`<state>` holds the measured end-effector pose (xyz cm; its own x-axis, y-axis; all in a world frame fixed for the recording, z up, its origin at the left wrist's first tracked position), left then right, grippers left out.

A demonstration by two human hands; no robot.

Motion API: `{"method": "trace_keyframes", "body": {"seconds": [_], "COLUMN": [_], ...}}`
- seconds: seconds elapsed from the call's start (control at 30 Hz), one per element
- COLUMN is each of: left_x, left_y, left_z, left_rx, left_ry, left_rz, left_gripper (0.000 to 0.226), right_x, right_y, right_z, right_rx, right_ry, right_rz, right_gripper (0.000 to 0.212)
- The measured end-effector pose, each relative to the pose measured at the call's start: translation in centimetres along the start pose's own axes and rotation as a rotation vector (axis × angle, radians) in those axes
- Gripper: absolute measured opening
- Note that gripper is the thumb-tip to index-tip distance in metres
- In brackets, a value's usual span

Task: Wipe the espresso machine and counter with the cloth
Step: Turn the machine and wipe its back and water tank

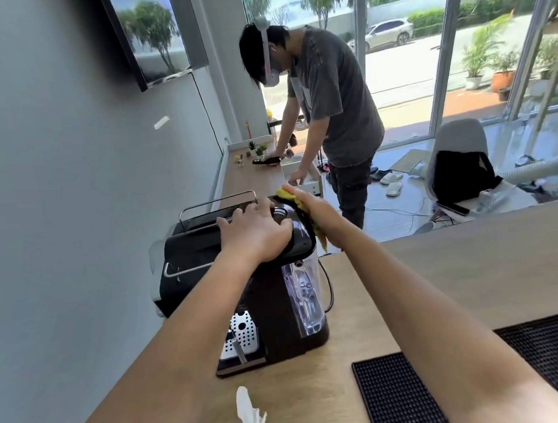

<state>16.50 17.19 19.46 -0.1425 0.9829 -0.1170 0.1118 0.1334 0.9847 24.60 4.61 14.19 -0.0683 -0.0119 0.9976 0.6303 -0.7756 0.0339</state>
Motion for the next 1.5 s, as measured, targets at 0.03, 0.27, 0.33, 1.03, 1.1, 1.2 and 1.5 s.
{"method": "trace_keyframes", "body": {"seconds": [0.03,0.27,0.33,1.03,1.1,1.2,1.5], "left_x": [0.1,0.0,0.0,-2.2,-2.3,-2.6,-2.8], "left_y": [-0.1,-0.2,-0.2,-0.3,-0.3,-0.2,-0.5], "left_z": [-0.2,-0.3,-0.3,0.3,0.2,0.3,0.2], "left_rx": [-0.016,-0.059,-0.055,0.043,0.04,0.048,0.045], "left_ry": [-0.001,-0.004,0.008,0.139,0.139,0.154,0.178], "left_rz": [-0.008,0.03,0.031,0.062,0.071,0.075,0.036], "left_gripper": [0.072,0.087,0.086,0.106,0.098,0.09,0.094], "right_x": [-0.1,-4.4,-7.3,-12.2,-15.0,-18.3,-13.2], "right_y": [0.3,1.3,0.8,1.5,1.2,-0.4,0.2], "right_z": [0.9,3.0,2.4,1.6,0.8,-1.4,0.7], "right_rx": [0.014,-0.011,-0.025,0.086,0.063,-0.04,0.033], "right_ry": [0.007,-0.147,-0.174,0.022,-0.051,-0.088,0.129], "right_rz": [0.013,0.159,0.179,0.382,0.424,0.411,0.322], "right_gripper": [0.042,0.037,0.039,0.039,0.041,0.042,0.042]}}
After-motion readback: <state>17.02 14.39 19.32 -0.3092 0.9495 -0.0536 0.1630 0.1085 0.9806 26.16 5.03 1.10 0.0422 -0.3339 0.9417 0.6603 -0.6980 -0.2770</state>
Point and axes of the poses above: each hand's wrist, its own z-axis towards the middle knuckle, its own y-axis out of the back of the hand, x = y × z, the point moved 2 cm from there along z, towards the middle knuckle, and after that the axes turned 14 degrees about x, right-handed, at the moved point
